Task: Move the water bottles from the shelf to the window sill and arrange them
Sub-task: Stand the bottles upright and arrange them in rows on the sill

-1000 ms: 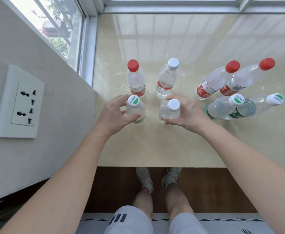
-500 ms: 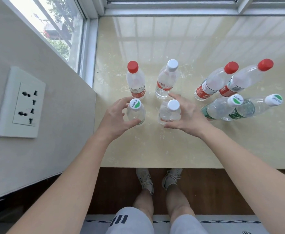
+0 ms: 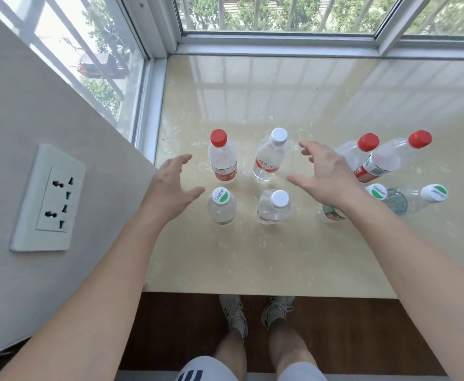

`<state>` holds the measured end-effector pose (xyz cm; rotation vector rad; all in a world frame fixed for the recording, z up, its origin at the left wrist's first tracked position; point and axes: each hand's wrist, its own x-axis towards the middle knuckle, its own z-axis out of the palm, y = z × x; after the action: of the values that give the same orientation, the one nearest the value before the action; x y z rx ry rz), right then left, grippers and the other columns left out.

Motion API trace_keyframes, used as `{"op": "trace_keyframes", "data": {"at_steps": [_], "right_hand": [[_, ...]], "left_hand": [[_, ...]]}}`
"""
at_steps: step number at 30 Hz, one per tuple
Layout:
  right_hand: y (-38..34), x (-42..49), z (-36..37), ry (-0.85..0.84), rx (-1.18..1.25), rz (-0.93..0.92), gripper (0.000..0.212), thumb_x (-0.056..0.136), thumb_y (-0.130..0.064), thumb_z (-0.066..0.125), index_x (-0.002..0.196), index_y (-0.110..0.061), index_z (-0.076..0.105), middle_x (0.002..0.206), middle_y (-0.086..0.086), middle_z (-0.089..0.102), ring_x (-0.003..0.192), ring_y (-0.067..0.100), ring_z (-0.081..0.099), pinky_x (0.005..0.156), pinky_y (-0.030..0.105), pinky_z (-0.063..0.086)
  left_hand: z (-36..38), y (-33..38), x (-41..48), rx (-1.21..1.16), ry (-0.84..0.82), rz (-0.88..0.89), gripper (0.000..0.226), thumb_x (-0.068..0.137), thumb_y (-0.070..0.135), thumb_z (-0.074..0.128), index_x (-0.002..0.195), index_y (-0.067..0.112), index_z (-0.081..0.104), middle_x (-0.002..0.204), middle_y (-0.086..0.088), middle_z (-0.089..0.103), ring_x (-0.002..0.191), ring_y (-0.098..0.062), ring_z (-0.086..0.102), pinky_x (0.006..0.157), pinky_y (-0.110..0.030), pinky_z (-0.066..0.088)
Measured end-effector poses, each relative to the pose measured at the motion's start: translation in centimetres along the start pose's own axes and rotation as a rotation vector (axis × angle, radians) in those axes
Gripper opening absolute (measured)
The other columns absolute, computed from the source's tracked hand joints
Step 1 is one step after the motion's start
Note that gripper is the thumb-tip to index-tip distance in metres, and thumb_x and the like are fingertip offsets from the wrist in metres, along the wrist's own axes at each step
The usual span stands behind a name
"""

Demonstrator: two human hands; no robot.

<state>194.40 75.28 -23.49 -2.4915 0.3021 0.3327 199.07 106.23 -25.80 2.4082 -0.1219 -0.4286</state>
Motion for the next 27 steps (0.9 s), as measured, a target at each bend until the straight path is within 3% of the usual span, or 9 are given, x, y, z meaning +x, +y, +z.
{"op": "trace_keyframes", "data": {"at_steps": [3,6,11,16,21,24,27], "right_hand": [[-1.0,2.3,0.7,0.014,0.034,0.021,0.085,0.078,-0.049,0.078,0.147,-0.018,0.038,0.144,0.007,0.046,0.134,0.023,0.044,0.107,0.036,0.037],[-1.6,4.2,2.0,0.004,0.059,0.024,0.080,0.073,-0.050,0.081,0.138,-0.020,0.045,0.134,0.003,0.049,0.127,0.020,0.045,0.094,0.030,0.036],[-1.8,6.1,3.7,0.052,0.107,0.035,0.068,0.064,-0.049,0.085,0.118,-0.020,0.057,0.114,0.001,0.058,0.108,0.022,0.054,0.088,0.038,0.046],[-1.3,6.8,3.7,0.056,0.118,0.028,0.056,0.060,-0.047,0.086,0.103,-0.021,0.061,0.101,0.001,0.063,0.096,0.024,0.057,0.081,0.039,0.049],[-1.4,7.4,2.4,-0.074,0.120,-0.061,0.054,0.066,-0.032,0.088,0.113,-0.019,0.065,0.109,0.000,0.067,0.104,0.021,0.059,0.088,0.033,0.047],[-1.5,7.8,1.6,-0.126,0.083,-0.086,0.056,0.068,-0.029,0.088,0.118,-0.019,0.065,0.108,-0.003,0.066,0.104,0.018,0.057,0.082,0.025,0.041],[-1.4,8.1,1.1,-0.178,0.036,-0.109,0.059,0.068,-0.030,0.089,0.121,-0.022,0.065,0.112,-0.006,0.066,0.105,0.014,0.054,0.084,0.022,0.039]], "left_hand": [[0.0,1.4,2.7,-0.068,0.003,0.015,0.079,0.076,0.029,0.083,0.143,0.025,0.041,0.141,0.006,0.047,0.122,-0.012,0.051,0.102,-0.034,0.043],[0.5,2.5,5.1,-0.116,-0.029,0.049,0.084,0.071,0.030,0.086,0.142,0.027,0.041,0.141,0.011,0.046,0.120,-0.012,0.051,0.100,-0.036,0.046],[1.2,3.3,7.4,-0.133,-0.059,0.082,0.081,0.065,0.038,0.089,0.135,0.033,0.048,0.135,0.016,0.051,0.118,-0.011,0.055,0.090,-0.031,0.050],[1.7,3.5,8.0,-0.084,-0.055,0.069,0.058,0.068,0.041,0.086,0.118,0.031,0.059,0.115,0.011,0.059,0.105,-0.011,0.060,0.074,-0.012,0.038],[1.8,3.4,8.0,-0.074,-0.057,0.071,0.051,0.067,0.041,0.087,0.110,0.030,0.063,0.110,0.011,0.062,0.099,-0.012,0.062,0.073,-0.009,0.040],[1.7,3.4,8.1,-0.074,-0.079,0.079,0.051,0.068,0.038,0.087,0.112,0.030,0.063,0.111,0.011,0.062,0.099,-0.011,0.061,0.072,-0.005,0.040],[1.5,3.2,8.6,-0.064,-0.153,0.101,0.054,0.068,0.031,0.087,0.116,0.032,0.063,0.112,0.012,0.062,0.106,-0.012,0.061,0.081,-0.012,0.046]]}}
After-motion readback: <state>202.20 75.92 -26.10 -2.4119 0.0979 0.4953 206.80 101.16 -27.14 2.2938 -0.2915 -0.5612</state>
